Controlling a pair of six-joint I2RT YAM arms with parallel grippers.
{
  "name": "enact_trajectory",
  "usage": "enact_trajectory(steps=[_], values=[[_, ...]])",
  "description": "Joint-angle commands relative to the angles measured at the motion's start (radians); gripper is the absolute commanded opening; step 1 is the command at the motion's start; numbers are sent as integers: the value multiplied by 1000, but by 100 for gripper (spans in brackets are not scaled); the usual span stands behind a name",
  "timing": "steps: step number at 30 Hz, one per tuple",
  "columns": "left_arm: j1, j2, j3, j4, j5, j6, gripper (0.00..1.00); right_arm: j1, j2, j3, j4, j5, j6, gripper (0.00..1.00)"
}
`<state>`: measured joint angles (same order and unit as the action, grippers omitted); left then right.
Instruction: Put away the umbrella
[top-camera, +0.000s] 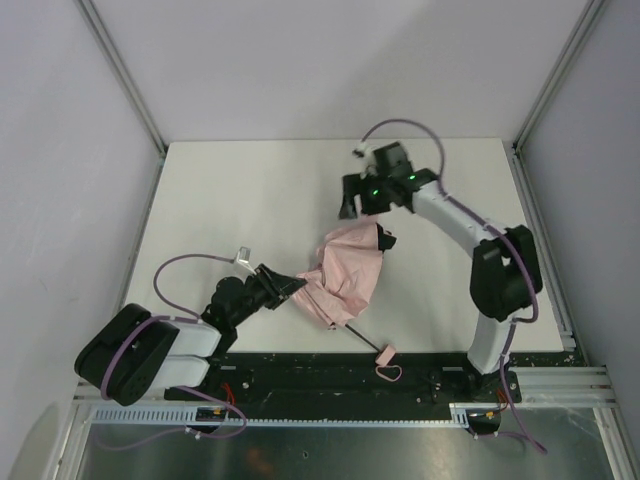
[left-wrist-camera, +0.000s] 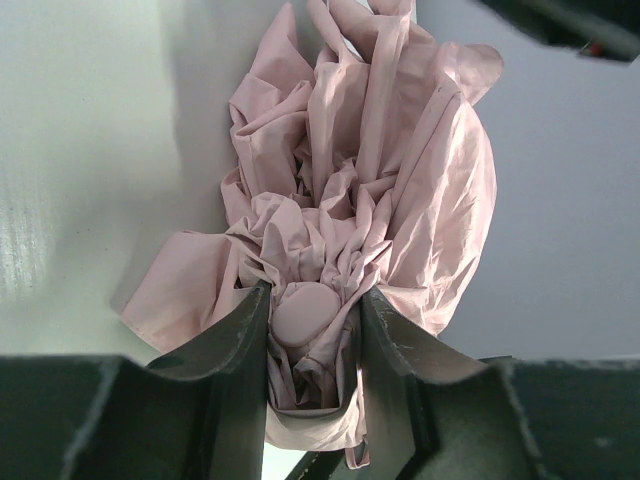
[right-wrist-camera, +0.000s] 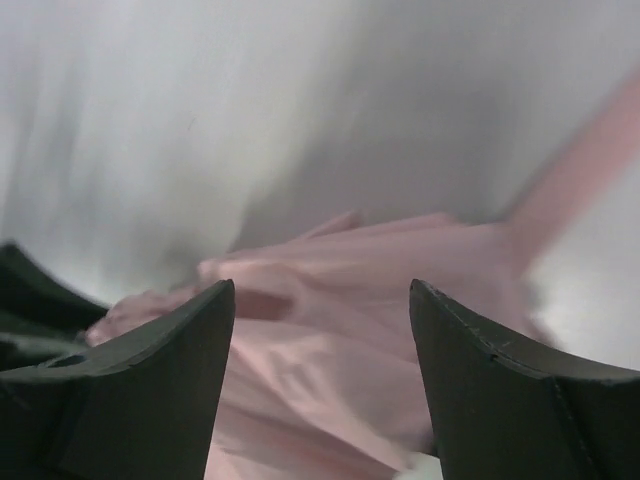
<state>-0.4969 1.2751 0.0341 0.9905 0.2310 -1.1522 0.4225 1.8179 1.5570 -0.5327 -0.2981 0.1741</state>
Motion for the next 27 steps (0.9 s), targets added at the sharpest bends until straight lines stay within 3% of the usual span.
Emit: enact_trajectory(steps=[1,5,9,12,17,20,24,27], values=[[8,-33,-89,22,-51,33,0,129,7,-107,14,-80,61,72],[8,-79,-107,22,-83,4,0,288,-124,-325,178,-15,249,69],[-10,-111,-123,22,-129,-41,0,366,-164,-517,473,27,470,65],[-26,-104,-130,10,-165,-69,0,373,-137,-556,608,29,482,66],[-32,-27,-122,1,-179,-147,0,334,-185,-496,361,161,240,80],[-33,10,-116,0,-170,-175,0,379,-294,-457,195,384,77,92],[-34,10,-124,-31,-175,-233,0,507,-452,-423,69,684,-48,98],[-35,-8,-101,-123,-160,-256,0,680,-503,-418,65,757,-93,98]])
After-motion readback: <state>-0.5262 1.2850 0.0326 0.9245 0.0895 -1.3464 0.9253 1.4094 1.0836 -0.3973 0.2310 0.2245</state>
